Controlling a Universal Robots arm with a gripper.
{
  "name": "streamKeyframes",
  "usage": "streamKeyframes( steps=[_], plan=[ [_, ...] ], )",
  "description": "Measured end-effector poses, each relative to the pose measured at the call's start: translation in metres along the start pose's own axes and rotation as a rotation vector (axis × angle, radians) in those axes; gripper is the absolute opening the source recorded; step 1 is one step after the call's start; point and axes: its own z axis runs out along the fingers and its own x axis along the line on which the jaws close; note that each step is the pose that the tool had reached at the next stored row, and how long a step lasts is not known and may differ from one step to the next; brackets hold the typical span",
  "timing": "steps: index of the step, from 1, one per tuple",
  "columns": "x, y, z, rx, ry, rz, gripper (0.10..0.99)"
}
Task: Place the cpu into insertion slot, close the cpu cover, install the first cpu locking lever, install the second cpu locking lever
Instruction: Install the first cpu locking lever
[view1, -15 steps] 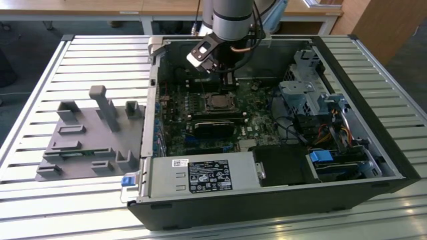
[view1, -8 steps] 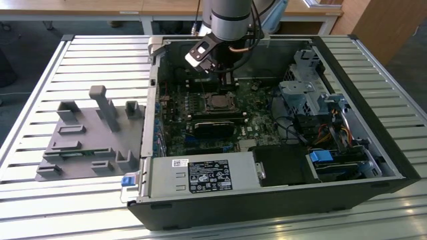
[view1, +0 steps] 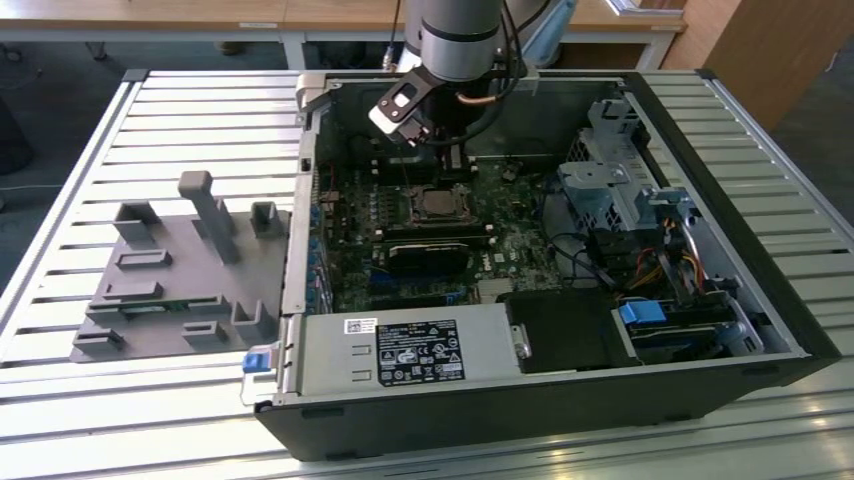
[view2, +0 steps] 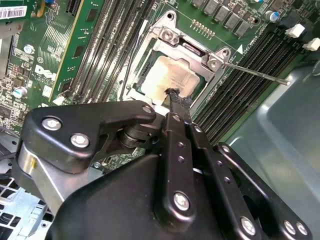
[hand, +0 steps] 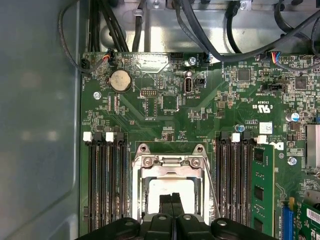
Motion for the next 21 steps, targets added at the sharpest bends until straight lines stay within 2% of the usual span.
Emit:
streamKeyframes(
  steps=[13,17,21],
  plan=[
    [0.0000,0.0001,-0.0039,0.000,-0.0015,0.000,0.106],
    [0.0001,0.0002,-0.0086,0.000,-0.0016,0.000,0.106],
    [0.0003,0.0003,-0.0167,0.000,-0.0015,0.000,0.106]
  ],
)
